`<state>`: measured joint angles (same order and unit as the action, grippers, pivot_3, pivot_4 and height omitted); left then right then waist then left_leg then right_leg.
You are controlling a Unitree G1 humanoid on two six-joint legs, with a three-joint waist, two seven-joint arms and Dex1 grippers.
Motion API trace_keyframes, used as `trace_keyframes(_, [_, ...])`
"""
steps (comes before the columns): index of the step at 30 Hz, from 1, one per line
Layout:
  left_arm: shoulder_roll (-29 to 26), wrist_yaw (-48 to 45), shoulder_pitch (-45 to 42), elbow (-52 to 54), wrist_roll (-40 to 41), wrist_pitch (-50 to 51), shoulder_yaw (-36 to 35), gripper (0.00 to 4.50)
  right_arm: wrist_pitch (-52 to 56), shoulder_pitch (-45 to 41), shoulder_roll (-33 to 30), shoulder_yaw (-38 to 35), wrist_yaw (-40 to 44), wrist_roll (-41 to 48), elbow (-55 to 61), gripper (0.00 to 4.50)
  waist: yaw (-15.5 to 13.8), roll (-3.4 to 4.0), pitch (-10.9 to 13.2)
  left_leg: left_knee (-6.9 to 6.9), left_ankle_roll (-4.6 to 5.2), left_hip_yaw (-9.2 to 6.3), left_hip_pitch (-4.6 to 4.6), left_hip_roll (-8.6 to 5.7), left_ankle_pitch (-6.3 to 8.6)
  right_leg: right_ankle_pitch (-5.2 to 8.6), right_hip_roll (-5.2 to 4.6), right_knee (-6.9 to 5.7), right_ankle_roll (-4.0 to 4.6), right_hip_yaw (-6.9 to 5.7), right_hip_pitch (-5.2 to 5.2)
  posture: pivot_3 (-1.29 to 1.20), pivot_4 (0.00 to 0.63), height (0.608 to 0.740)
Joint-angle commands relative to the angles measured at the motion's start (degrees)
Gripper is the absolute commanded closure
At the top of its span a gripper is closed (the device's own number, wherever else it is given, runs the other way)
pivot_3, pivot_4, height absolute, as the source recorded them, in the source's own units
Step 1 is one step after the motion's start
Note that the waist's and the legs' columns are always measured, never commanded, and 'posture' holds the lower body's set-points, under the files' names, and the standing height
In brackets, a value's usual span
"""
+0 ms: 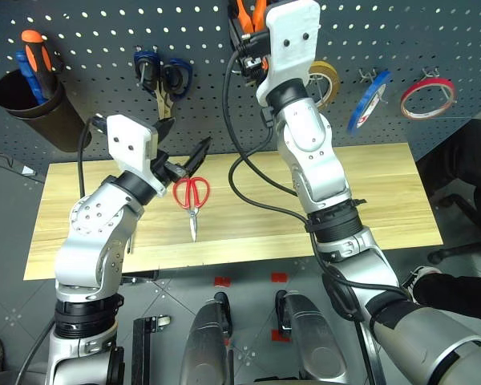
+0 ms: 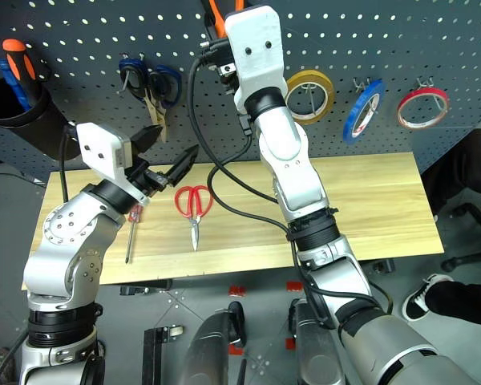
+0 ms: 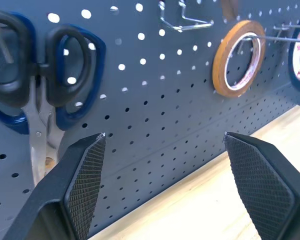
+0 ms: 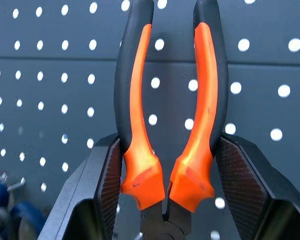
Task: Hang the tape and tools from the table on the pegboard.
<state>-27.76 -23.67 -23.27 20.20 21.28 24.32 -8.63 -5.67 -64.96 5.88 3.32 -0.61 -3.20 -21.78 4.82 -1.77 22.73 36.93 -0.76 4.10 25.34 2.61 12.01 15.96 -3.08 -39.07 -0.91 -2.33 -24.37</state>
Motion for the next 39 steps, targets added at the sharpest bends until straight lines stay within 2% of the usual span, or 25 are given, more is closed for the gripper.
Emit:
trace_keyframes(1, [0.4,0.5,-1.1,0.8,-1.0,-1.4,0.3,0.54,-5.8,-4.1,0.8,-0.8,-1.2,0.4,-2.0,1.98,0.0,0.00,0.0,0.01,0.00,0.00,0.00,0.00,0.00,0.00,0.00,-0.01,0.00,0.00,0.00,-0.13,0.363,0.740])
trace_keyframes(10, [1.9,0.7,-3.8,-1.6,-2.1,-2.1,0.8,0.54,-12.8,-9.5,1.5,-1.3,-3.2,-0.3,-14.2,1.98,-0.1,0.00,0.0,0.03,0.00,0.01,0.00,0.01,0.00,0.00,0.00,-0.04,0.01,0.00,0.00,-0.12,0.369,0.740])
trace_keyframes(16, [2.5,0.1,-5.2,-4.7,-3.6,-4.3,1.9,0.54,-17.9,-10.1,-0.5,-1.1,-4.3,-2.3,-22.1,1.98,-0.2,0.00,0.0,0.05,0.00,0.04,-0.01,0.00,0.00,-0.01,-0.02,-0.07,0.01,0.02,0.01,-0.11,0.374,0.740])
trace_keyframes(21, [3.4,-0.1,-3.5,-5.2,-4.0,-5.0,2.3,0.54,-18.1,-6.1,-0.6,-0.3,-4.3,-3.6,-20.3,1.98,-0.3,0.00,0.0,0.06,0.00,0.02,-0.03,0.01,-0.01,-0.01,-0.02,-0.12,0.01,0.01,0.02,-0.12,0.378,0.740])
trace_keyframes(33, [4.4,0.9,1.8,-10.2,-6.1,-4.1,2.9,0.54,-4.5,0.5,2.2,-2.2,-2.2,1.5,-9.5,1.98,-0.3,0.00,0.0,0.06,0.00,0.03,-0.02,0.02,0.00,-0.01,-0.02,-0.12,0.01,0.03,0.00,-0.14,0.374,0.740])
trace_keyframes(35, [4.4,1.0,2.1,-11.1,-6.1,-2.8,2.8,0.54,-2.6,1.5,2.1,-2.5,-1.5,2.4,-7.8,1.26,-0.2,0.00,0.0,0.05,0.00,0.03,-0.02,0.02,0.00,-0.01,-0.02,-0.12,0.01,0.02,0.00,-0.15,0.371,0.740])
trace_keyframes(37, [4.4,1.0,2.3,-11.6,-6.4,-2.7,2.8,0.54,-1.4,2.1,1.9,-2.5,-1.0,2.8,-6.4,0.75,-0.2,0.00,0.0,0.05,0.00,0.02,-0.03,0.02,0.00,-0.01,-0.02,-0.11,0.01,0.01,0.00,-0.15,0.371,0.740])
trace_keyframes(39, [4.5,1.0,2.7,-11.6,-5.9,-1.8,2.5,0.19,1.2,3.3,1.2,-2.2,-0.1,3.0,-3.8,0.08,-0.3,0.00,0.0,0.04,0.00,0.03,-0.02,0.02,0.00,-0.01,-0.03,-0.10,0.01,0.01,0.00,-0.15,0.369,0.740])
